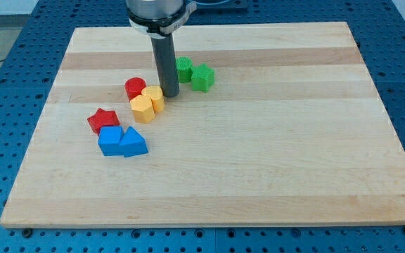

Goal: Move the green star to the right of the blue triangle

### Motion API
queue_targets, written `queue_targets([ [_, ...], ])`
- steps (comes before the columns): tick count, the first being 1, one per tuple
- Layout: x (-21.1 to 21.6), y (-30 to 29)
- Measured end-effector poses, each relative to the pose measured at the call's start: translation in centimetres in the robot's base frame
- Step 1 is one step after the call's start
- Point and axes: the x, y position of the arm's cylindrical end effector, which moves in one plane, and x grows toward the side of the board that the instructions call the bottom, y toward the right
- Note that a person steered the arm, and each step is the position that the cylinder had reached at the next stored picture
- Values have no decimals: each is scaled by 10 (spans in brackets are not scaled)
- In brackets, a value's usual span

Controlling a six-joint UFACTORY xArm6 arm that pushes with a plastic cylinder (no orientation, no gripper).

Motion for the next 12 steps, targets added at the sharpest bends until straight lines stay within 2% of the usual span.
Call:
queue_targets([
  [2, 58, 19],
  [3, 60, -2],
  [6, 59, -57],
  [8, 51, -22],
  [12, 22, -25],
])
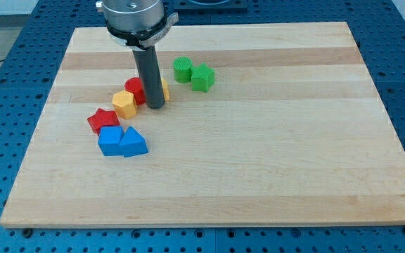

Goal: Move the green star to the right of the blue triangle

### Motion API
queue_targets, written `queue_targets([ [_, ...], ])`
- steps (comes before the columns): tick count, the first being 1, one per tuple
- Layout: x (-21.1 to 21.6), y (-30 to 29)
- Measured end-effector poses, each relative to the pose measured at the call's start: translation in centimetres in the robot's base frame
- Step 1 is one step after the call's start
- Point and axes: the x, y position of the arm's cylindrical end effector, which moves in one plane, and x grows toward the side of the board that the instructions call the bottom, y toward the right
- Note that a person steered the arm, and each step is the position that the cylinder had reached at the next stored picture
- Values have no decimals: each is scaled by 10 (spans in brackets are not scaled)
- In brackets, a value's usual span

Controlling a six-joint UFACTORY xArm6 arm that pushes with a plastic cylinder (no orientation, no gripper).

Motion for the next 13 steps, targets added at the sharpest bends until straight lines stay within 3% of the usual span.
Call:
queue_targets([
  [2, 18, 1],
  [4, 50, 102],
  [5, 17, 137],
  [7, -100, 109],
  [8, -121, 102],
  [11, -45, 96],
  [12, -36, 92],
  [13, -61, 84],
])
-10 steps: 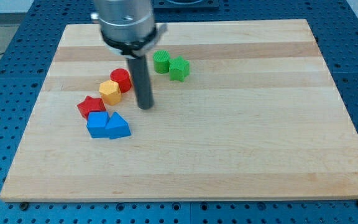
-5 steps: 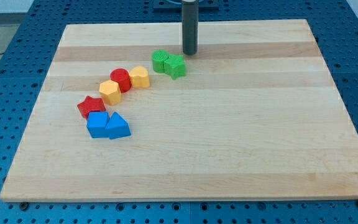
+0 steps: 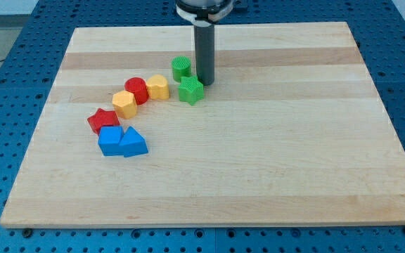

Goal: Move the green star to the right of the blue triangle

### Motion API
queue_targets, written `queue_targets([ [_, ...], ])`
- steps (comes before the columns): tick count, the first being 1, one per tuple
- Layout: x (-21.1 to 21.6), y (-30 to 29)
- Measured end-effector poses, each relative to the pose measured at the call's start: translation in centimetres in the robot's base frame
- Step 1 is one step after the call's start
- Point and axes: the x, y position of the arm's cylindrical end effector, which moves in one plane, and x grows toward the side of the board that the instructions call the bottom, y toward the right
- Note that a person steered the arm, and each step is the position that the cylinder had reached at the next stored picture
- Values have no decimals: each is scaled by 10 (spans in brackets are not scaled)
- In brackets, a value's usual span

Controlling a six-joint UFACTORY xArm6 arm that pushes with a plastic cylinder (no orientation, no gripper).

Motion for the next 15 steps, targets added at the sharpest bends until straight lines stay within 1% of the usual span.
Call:
queue_targets([
  [1, 0, -27],
  [2, 29, -30],
  [3, 54, -5],
  [5, 105, 11],
  [7, 147, 7],
  [9, 188, 43],
  [11, 188, -26],
  [13, 186, -28],
  [15, 184, -67],
])
